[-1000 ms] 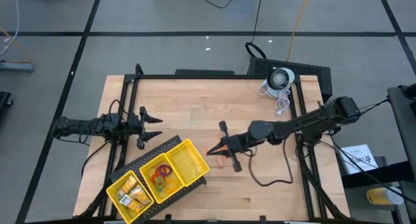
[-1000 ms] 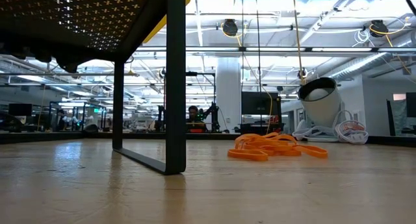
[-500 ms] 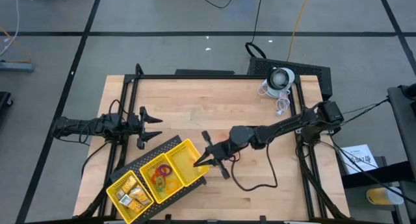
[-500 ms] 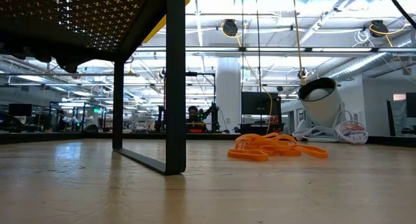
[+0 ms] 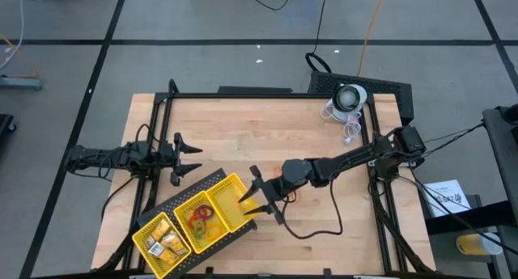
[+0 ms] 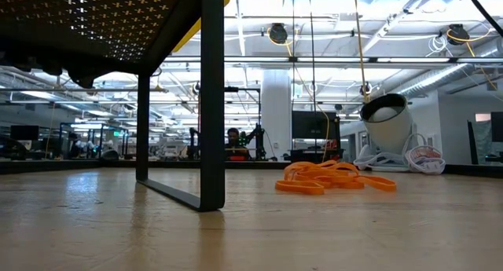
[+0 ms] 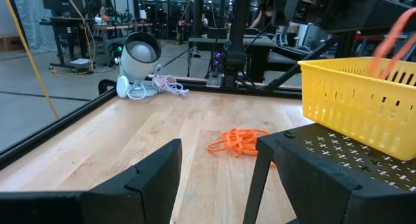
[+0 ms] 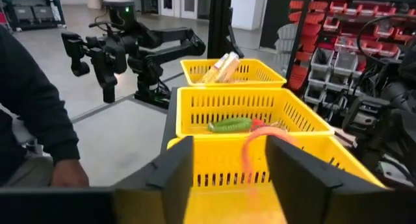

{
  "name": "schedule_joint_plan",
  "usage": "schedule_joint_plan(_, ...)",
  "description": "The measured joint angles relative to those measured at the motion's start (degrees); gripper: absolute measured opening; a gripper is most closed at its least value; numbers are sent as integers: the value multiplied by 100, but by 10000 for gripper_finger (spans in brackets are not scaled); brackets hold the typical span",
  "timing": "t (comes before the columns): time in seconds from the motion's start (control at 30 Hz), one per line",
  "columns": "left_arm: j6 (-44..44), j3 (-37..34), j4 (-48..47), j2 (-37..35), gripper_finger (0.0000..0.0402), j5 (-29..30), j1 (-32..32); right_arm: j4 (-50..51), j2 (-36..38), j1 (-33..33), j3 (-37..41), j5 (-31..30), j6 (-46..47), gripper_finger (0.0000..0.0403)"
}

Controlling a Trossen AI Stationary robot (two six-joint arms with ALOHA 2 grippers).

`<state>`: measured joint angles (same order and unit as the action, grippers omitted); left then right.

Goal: Pick & Place Office Desk Supplies
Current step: Put the orange rubber band into the right yellow bin on the shelf

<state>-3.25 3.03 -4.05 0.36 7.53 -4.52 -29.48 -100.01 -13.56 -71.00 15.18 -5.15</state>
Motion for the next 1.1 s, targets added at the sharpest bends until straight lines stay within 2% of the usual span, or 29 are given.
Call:
schedule_joint_plan(0.13,-1,0,0,0,255,0,1,366,151,4,2,0,38,219)
schedule_joint_plan(0.27,-2,0,0,0,255,0,1,949,279,77,2,-9,341,238)
schedule_joint_plan(0.4,0,0,0,0,255,0,-1,1237,454,122,2,-8,448,242)
schedule_joint_plan(0.9,0,0,0,0,255,0,-1,1316,558,68,2,15,424,242)
schedule_joint_plan(1.03,-1,0,1,0,255,0,0,2261,834,48,13,-83,336,242)
schedule_joint_plan(1.1,-1,0,2,0,255,0,0,2907,1072,-16,2,-555,264,242)
